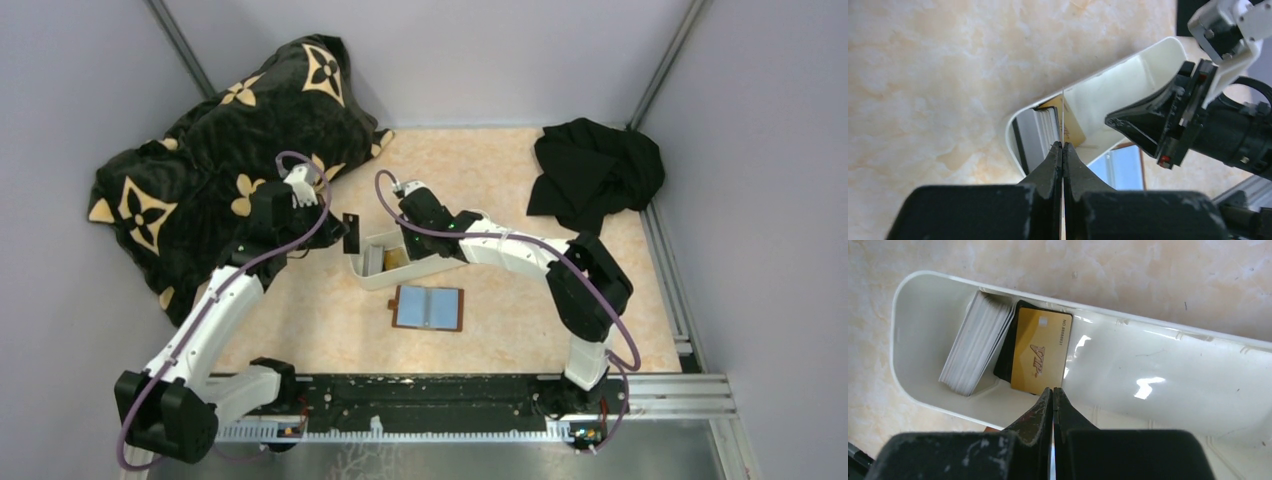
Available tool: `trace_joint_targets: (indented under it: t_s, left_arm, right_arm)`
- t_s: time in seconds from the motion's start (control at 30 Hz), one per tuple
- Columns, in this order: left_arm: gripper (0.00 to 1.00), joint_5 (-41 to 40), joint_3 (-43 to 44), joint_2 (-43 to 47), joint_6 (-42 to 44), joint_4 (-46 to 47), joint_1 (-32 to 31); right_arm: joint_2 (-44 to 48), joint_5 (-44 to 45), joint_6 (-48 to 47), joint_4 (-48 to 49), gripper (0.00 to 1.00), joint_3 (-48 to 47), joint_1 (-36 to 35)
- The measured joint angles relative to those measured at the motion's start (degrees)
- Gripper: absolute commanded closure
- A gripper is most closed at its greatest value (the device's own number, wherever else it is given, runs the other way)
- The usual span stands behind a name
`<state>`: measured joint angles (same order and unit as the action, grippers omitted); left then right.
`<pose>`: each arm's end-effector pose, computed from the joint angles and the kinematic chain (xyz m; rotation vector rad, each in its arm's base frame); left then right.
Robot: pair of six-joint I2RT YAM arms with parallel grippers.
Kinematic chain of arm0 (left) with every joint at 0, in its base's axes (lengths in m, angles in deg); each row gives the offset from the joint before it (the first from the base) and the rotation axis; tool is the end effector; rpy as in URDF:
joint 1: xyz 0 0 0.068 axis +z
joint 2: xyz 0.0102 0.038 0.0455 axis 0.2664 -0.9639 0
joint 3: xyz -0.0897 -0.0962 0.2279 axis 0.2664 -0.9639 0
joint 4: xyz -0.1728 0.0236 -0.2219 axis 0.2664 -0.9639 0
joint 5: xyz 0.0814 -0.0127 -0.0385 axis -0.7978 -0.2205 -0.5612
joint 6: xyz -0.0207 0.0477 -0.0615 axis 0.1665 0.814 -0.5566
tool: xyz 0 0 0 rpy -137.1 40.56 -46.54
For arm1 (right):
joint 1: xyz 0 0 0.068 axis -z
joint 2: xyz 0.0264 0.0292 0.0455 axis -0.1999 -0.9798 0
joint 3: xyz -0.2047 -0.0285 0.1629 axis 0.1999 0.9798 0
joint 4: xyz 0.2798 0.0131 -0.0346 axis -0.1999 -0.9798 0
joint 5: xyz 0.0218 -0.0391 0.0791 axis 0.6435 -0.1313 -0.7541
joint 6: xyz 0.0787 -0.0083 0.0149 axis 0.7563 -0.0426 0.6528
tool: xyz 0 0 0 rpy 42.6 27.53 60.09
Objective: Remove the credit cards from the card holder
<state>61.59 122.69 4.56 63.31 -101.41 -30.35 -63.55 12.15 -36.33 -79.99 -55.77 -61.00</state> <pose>0.2724 -0.0898 0.2677 0.0040 2.1446 -0.6437 0.2925 0.3309 0.1852 -0.5391 2.3710 0.4585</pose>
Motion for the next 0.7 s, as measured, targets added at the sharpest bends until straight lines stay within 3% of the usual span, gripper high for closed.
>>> trace_joint_targets:
  t_s: [0.2,0.43,0.6,0.7]
  left_arm:
    - [1.0,-3.4,4.8,-3.5,5.9,-4.7,-1.5]
    - [1.0,-0.8,4.5,-5.2,2.2,-1.6,-10.5]
    - [1.0,-2.4,4.8,-12.0,-0.5,1.9,-17.9]
    - [1.0,-3.8,4.8,-16.2,-1.5,3.1,-19.0]
  right_arm:
    - [0.7,-0.6,0.1,0.9,1.0,3.3,0.5]
    - [1.4,-1.5,0.1,2.3,1.0,4.9,1.7]
    - [9.0,-1.0,0.7,3.0,1.0,10.2,3.8]
    - [15.0,-0.4,0.8,3.1,1.0,12.4,5.2]
